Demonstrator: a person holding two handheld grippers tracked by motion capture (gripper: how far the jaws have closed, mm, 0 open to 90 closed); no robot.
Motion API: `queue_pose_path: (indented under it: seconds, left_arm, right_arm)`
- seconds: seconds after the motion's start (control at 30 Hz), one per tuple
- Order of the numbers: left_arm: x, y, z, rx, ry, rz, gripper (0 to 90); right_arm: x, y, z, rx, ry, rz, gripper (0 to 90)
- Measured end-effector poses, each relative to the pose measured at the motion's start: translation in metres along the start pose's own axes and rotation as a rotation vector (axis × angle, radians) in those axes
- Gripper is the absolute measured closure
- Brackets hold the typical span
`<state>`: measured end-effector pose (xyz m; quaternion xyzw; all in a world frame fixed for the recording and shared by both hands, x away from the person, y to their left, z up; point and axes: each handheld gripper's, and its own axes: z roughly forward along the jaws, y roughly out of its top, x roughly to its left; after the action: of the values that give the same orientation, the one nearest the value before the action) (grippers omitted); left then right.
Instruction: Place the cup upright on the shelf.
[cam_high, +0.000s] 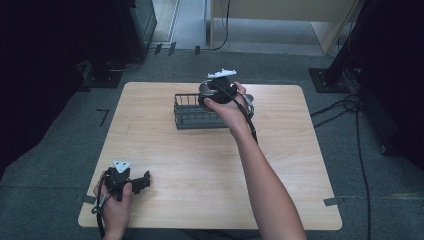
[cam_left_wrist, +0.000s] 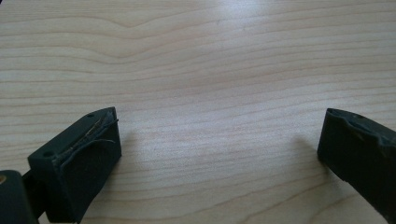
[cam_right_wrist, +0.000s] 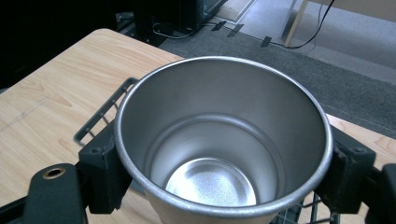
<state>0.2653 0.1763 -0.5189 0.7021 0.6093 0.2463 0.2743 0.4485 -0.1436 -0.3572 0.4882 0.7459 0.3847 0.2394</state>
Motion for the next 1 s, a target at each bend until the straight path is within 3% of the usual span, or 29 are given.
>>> queue_pose_path:
  seconds: [0.43,1.0]
  left_arm:
    - [0.0,0.0,0.0,0.003,0.0,0.003,0.0]
    - [0.0,0.0,0.0,0.001,-0.001,0.0,0.0]
  right_arm:
    - [-0.01,-0.001,0.031,0.009,-0.036,0.031,18.6]
    - [-0.017,-0.021,0.05,0.031,-0.051,0.033,18.6]
